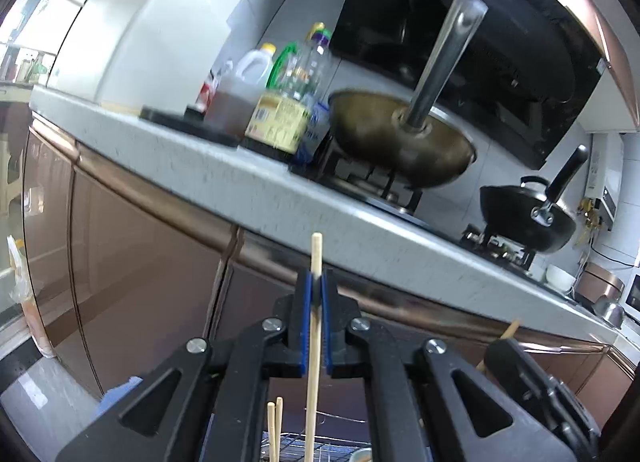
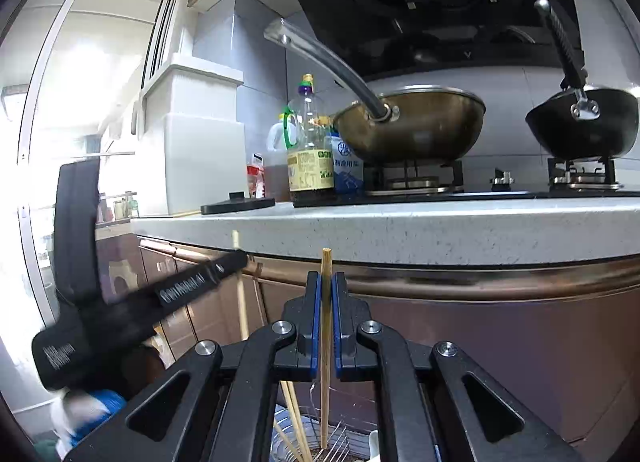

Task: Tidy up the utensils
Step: 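Lower the chopstick into the holder and open the right gripper while the left lowers its chopstick in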

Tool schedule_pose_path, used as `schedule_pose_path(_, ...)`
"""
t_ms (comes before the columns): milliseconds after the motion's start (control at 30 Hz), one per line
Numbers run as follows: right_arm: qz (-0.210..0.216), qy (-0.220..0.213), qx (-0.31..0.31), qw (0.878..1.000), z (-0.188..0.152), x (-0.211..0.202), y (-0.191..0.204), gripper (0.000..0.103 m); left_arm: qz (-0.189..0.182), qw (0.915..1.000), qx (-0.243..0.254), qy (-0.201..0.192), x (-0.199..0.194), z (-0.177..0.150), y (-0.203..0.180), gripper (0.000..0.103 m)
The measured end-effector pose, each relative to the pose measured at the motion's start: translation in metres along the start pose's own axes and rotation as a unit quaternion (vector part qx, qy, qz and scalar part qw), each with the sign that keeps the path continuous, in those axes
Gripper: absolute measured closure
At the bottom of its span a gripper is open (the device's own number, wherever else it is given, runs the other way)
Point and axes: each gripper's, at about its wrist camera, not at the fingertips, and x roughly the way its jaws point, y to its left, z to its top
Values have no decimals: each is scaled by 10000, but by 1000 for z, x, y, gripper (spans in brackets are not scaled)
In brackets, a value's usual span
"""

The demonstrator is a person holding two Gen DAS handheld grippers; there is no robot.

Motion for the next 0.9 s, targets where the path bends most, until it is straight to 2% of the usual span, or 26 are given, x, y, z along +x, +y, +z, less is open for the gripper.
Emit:
schedule_pose_path(233,86,23,55,9999,-14,21,-1,98,62,10000,63,27,17,-19,5,98)
schedule_pose_path(467,-38,-180,57,9998,-10,9,-11,98,94,9999,132,44,25,-34,6,98)
schedule_pose_path(567,-106,-131,10,9999,-13,7,-13,98,111,9998,177,59,31,-40,4,98)
schedule_pose_path(733,-268,180,-22,9995,-37,12,-18,97,213,9987,464,44,33,-58,-1,98)
schedule_pose_path(900,-251,100,144,9995,-35,1,-25,97,250,9989,389,68,32,-58,2,98)
